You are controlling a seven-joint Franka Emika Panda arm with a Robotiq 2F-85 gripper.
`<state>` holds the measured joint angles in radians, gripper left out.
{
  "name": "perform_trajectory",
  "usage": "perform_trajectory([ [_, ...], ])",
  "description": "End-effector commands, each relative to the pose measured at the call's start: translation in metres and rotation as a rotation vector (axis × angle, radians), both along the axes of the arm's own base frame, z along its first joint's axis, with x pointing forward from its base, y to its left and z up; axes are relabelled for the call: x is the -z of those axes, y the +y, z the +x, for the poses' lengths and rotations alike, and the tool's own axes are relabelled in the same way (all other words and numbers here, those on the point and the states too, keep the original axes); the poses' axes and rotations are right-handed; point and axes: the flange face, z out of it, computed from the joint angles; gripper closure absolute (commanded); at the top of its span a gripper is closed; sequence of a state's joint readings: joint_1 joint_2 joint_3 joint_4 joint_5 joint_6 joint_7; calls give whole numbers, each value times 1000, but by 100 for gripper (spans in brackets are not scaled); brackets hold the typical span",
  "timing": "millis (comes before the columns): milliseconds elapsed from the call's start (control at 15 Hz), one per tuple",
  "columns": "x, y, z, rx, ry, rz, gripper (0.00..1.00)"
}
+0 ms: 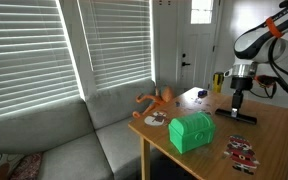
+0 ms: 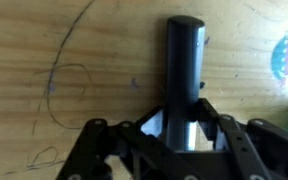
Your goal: Pick up the remote and place it right way up on the table
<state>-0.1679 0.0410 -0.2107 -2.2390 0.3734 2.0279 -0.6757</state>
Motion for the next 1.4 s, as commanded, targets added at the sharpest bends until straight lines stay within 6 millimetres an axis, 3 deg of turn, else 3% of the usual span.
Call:
perform_trajectory([
  [0,0,3,4,-14,31,-24,89],
  [133,-1,3,5,-19,30,-30,96],
  [467,-12,8,5,-10,23,-103,92],
  [800,-29,25,13,19,-7,-363,86],
  [1000,-28,39,21,33,-40,-521,95],
  [1333,-19,55,29,90,-117,-697,95],
])
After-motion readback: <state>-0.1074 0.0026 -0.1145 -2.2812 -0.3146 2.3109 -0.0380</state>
